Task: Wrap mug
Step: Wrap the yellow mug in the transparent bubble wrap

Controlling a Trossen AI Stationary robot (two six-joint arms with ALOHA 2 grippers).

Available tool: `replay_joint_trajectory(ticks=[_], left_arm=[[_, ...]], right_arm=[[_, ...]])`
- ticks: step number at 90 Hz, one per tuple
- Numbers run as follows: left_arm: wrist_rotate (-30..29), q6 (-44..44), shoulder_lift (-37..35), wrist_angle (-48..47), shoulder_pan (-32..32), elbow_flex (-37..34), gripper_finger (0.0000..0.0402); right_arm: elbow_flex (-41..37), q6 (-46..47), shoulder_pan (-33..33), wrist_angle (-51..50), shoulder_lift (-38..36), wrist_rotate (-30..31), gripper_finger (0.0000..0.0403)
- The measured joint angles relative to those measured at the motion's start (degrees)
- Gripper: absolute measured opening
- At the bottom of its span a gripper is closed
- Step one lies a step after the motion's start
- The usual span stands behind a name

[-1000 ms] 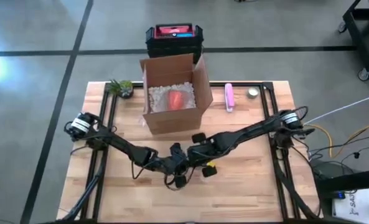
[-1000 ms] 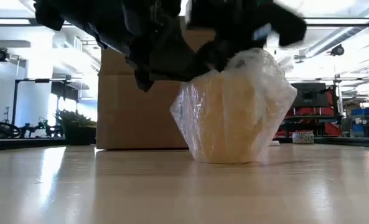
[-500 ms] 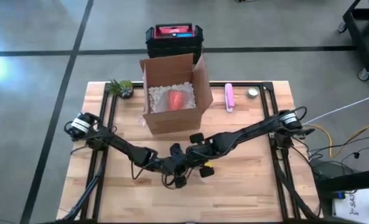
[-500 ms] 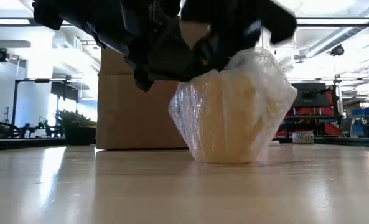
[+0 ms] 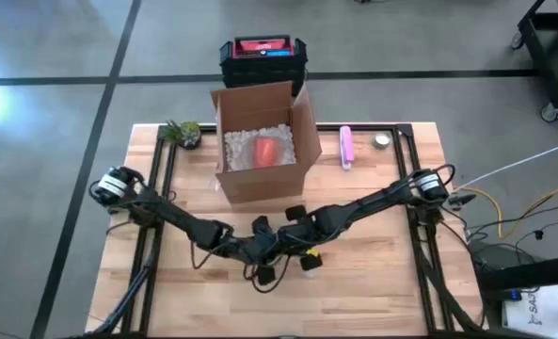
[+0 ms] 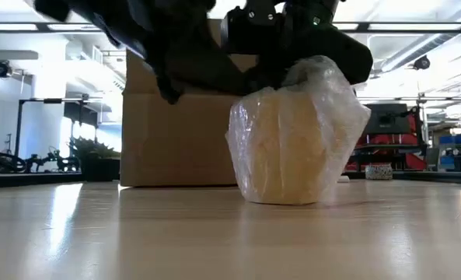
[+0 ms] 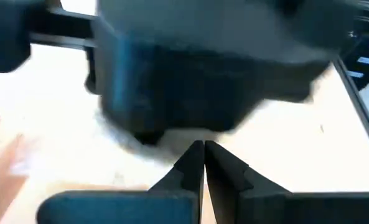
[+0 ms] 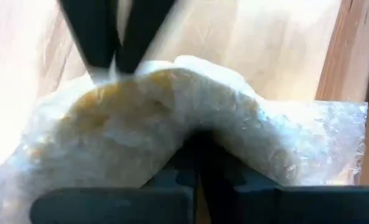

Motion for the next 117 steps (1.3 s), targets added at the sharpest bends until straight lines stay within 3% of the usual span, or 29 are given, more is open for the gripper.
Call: replay_joint_trajectory(ticks=[13, 23, 31, 42, 51, 83, 117], left_arm=[[-12.7, -5.68, -2.72, -10.57, -0.95, -0.22, 0.0], [-19.93, -11.26, -1.25, -9.45, -0.61, -2.63, 0.0], [-19.18, -10.89, 1.43, -2.56, 0.72, -4.45, 0.0], [-14.52, -2.56, 4.56, 12.57, 1.58, -4.65, 0.0], [-13.1, 0.34, 6.57, 19.54, 1.92, -4.61, 0.0], [-10.8, 0.31, 8.12, 19.72, 2.57, -4.38, 0.0], [-10.77, 0.03, 8.12, 19.11, 2.59, -4.35, 0.0]], right_arm=[[-0.05, 0.03, 0.09, 0.13, -0.35, 0.0, 0.0], [-0.05, -0.02, 0.09, 0.2, -0.4, -0.02, 0.0], [-0.05, 0.0, 0.22, 0.37, -0.42, 0.02, 0.0], [-0.05, 0.07, 0.35, 0.58, -0.43, 0.02, 0.0], [-0.05, 0.12, 0.35, 0.62, -0.44, 0.04, 0.0], [-0.06, 0.52, 0.52, 0.35, -1.23, -0.02, 0.0], [-0.14, 2.42, 2.33, -3.56, -11.22, -0.12, 0.0]])
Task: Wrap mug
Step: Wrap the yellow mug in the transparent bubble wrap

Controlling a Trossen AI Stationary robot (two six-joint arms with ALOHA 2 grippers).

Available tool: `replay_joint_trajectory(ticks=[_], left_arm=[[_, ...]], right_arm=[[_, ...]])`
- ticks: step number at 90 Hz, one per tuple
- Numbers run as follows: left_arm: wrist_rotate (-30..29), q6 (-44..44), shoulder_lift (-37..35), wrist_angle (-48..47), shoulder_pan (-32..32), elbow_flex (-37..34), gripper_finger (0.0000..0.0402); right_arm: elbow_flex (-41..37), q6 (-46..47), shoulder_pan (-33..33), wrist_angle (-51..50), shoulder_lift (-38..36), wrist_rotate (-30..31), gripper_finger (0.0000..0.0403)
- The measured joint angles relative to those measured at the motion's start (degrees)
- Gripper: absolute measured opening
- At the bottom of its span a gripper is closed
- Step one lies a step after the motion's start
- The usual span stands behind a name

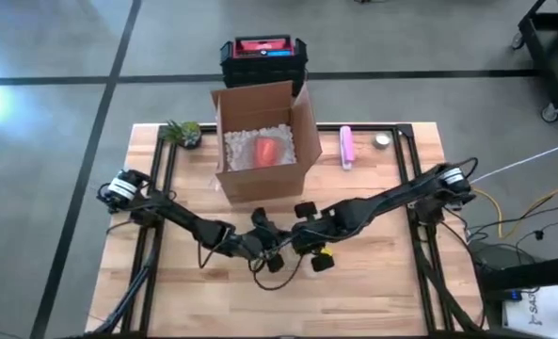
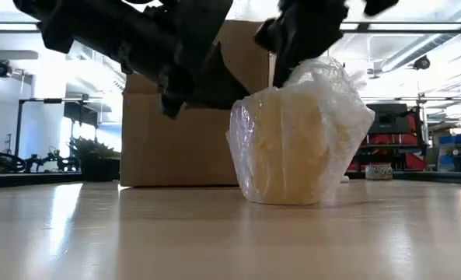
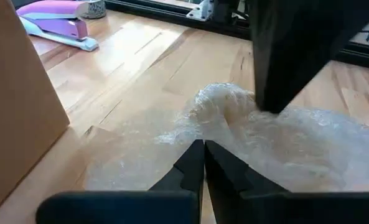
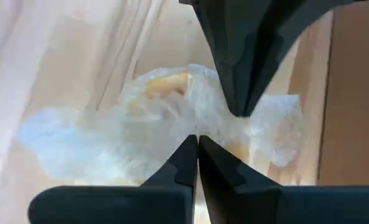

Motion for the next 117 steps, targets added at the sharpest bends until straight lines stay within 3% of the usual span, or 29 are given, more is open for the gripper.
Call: replay_joint_trajectory(ticks=[17, 27, 51, 74, 89, 117], left_arm=[[0.02, -0.26, 0.02, -0.01, 0.0, 0.0, 0.0], [0.14, -0.26, 0.02, 0.01, 0.0, 0.0, 0.0], [0.35, -0.24, 0.07, 0.04, -0.01, 0.0, 0.0], [0.24, -0.24, 0.07, -0.01, -0.02, 0.0, 0.0], [0.23, -0.21, 0.07, 0.01, -0.01, 0.0, 0.0], [0.4, -0.22, 0.07, 0.04, 0.0, 0.0, 0.0]], right_arm=[[-0.91, 0.62, -0.11, 4.15, 1.88, 5.97, 0.0], [-1.55, 0.1, -0.1, 5.1, 5.44, 3.47, 0.0], [-2.06, 0.08, -0.1, 6.06, 10.48, 4.04, 0.0], [1.65, 0.06, 0.98, -0.7, 3.12, 1.65, 0.0], [1.3, 2.04, 1.33, 1.19, 0.38, -5.69, 0.0], [0.66, 0.85, 1.0, 1.61, 9.33, -3.52, 0.0]])
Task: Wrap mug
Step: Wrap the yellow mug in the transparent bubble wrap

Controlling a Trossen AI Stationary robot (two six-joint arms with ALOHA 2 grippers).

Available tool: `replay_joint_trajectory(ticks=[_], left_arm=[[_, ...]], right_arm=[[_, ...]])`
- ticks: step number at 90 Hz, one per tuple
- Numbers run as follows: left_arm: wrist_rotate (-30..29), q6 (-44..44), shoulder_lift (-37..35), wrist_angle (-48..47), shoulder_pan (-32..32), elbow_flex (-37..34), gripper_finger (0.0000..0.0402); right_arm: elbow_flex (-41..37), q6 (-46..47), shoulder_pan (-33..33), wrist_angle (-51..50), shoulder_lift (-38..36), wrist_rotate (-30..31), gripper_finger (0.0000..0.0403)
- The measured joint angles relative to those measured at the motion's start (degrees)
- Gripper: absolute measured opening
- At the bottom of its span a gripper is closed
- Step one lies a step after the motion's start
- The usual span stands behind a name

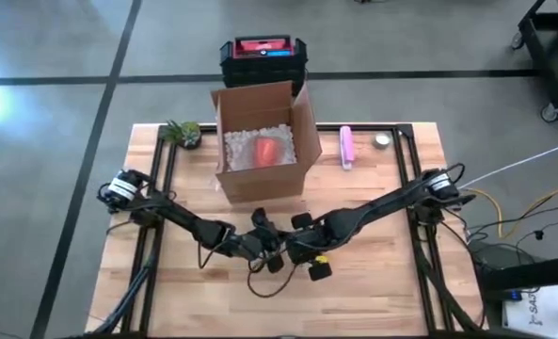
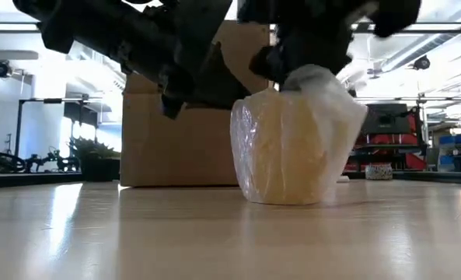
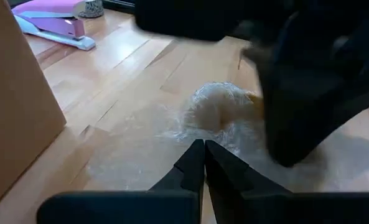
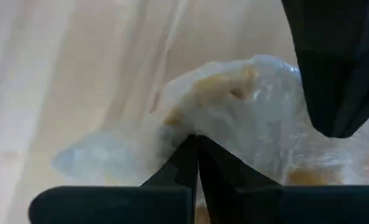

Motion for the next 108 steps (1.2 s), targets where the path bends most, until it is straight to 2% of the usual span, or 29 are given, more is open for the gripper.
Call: replay_joint_trajectory(ticks=[27, 40, 50, 63, 84, 96, 108], left_arm=[[-0.03, 0.02, 0.0, -0.02, 0.0, 0.0, 0.0], [0.01, 0.02, 0.0, -0.02, 0.0, 0.0, 0.0], [0.02, 0.04, 0.0, -0.02, 0.0, 0.0, 0.0], [0.04, 0.03, 0.0, -0.02, 0.0, 0.0, 0.0], [0.15, 0.03, 0.0, 0.0, 0.0, 0.0, 0.0], [0.26, 0.04, 0.01, 0.0, 0.0, 0.0, 0.0], [0.3, 0.26, 0.02, 0.04, 0.0, 0.0, 0.0]], right_arm=[[1.27, -2.63, -1.43, 0.42, 2.68, 1.25, 0.0], [4.99, -2.78, -0.74, -6.45, 0.25, 2.28, 0.0], [6.66, -2.76, -0.47, -7.22, -3.35, 2.75, 0.0], [5.8, -2.32, -1.05, -5.36, -4.18, 3.3, 0.0], [0.85, -2.63, -2.54, 0.58, 1.22, 3.91, 0.0], [0.0, -2.23, -2.81, 0.96, 3.54, 3.79, 0.0], [0.62, -2.56, -2.74, -0.32, 2.41, 3.63, 0.0]])
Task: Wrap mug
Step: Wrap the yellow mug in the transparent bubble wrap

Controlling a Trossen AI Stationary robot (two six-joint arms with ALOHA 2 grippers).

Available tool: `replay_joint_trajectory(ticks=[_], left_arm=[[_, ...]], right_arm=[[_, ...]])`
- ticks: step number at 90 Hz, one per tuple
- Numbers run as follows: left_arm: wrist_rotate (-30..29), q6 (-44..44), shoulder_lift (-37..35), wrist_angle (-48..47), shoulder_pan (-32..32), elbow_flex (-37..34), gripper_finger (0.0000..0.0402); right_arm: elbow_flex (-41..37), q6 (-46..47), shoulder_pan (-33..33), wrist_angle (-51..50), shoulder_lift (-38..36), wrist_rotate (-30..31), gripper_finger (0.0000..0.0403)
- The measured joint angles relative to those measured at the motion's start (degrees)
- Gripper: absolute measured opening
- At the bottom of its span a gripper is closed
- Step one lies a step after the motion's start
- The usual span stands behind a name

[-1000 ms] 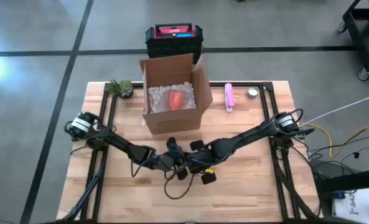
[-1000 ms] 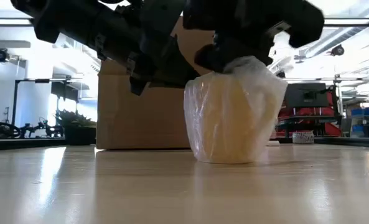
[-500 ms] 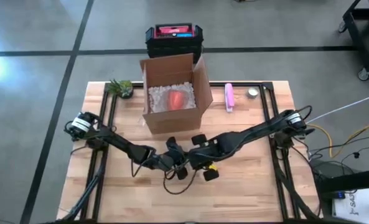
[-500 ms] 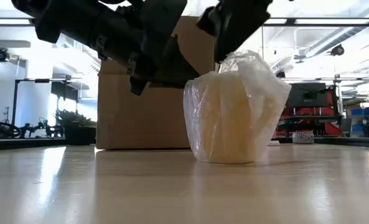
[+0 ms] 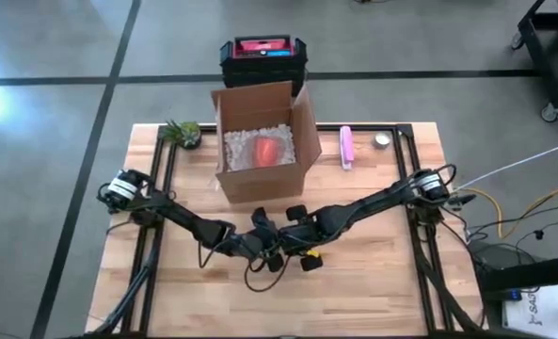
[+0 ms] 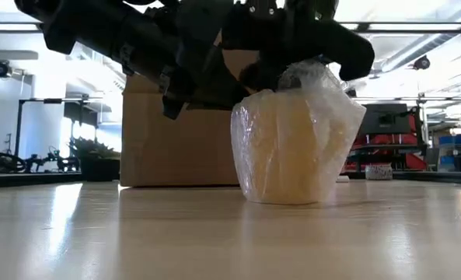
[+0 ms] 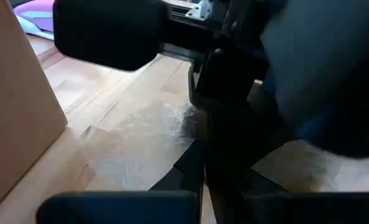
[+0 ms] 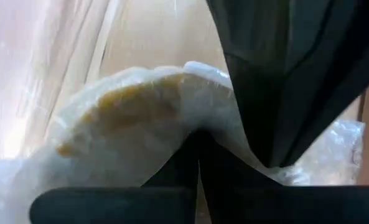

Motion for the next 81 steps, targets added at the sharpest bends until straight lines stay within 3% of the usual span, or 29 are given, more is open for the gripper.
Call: replay_joint_trajectory(ticks=[23, 34, 41, 61, 75, 81], left_arm=[[-0.04, 0.01, 0.0, -0.05, -0.02, -0.01, 0.0], [-0.06, 0.21, 0.0, -0.05, -0.02, -0.02, 0.0], [-0.04, 0.22, 0.0, -0.07, 0.0, -0.02, 0.0], [0.37, 0.22, 0.0, 0.03, -0.02, -0.02, 0.0], [0.43, 0.19, 0.0, -0.04, 0.0, -0.02, 0.0], [0.42, 0.22, 0.0, -0.04, 0.0, -0.02, 0.0]], right_arm=[[2.75, 1.31, 0.13, -6.9, -9.97, -1.37, 0.0], [2.15, 3.96, 0.17, -7.55, -12.27, -8.17, 0.0], [1.85, 4.64, 0.89, -6.7, -11.89, -11.18, 0.0], [1.25, 3.16, 1.92, -3.94, -5.5, -11.99, 0.0], [1.13, 2.08, 1.56, -2.55, -1.68, -4.9, 0.0], [1.08, 1.57, 1.1, -1.96, -1.03, -4.62, 0.0]])
